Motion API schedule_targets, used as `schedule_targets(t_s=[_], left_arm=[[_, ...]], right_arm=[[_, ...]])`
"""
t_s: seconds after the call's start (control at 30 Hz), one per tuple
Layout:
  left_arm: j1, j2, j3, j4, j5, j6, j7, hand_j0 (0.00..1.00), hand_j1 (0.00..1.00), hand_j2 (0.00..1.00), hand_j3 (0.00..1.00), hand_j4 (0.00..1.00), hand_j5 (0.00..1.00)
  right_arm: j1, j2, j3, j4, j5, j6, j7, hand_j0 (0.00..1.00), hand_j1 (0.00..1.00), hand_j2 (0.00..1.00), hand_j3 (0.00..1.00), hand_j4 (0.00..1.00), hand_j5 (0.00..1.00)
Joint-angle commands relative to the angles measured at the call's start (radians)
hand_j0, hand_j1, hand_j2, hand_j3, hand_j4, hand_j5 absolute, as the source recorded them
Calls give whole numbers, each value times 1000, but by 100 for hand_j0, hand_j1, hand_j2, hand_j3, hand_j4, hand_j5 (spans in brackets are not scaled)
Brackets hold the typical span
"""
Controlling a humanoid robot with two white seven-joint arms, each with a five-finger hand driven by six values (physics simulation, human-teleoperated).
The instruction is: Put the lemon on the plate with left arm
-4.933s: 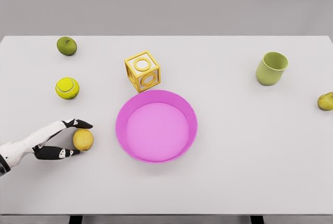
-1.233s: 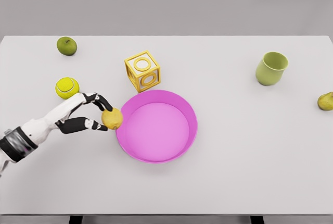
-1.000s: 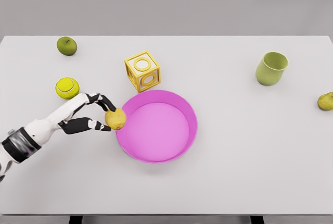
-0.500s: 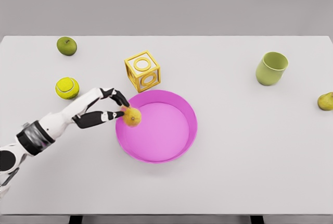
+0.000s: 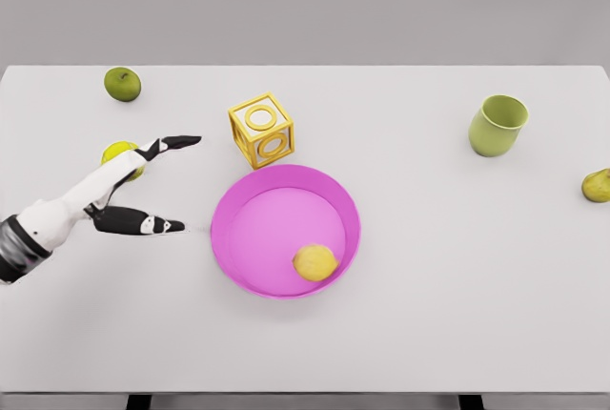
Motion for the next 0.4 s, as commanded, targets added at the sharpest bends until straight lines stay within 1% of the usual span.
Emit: schedule_targets(t_s=[0.0,0.13,0.37], left_arm=[[14,44,103,4,7,-4,0,100,100,100,100,100,100],[17,55,161,15,4,-3,0,100,100,100,100,100,100],[17,56,161,16,-3,-2,0,100,100,100,100,100,100]], right_arm=[[0,0,0,-1,0,0,0,100,100,100,100,100,100],[0,0,0,-1,0,0,0,100,100,100,100,100,100],[0,0,0,-1,0,0,0,100,100,100,100,100,100]])
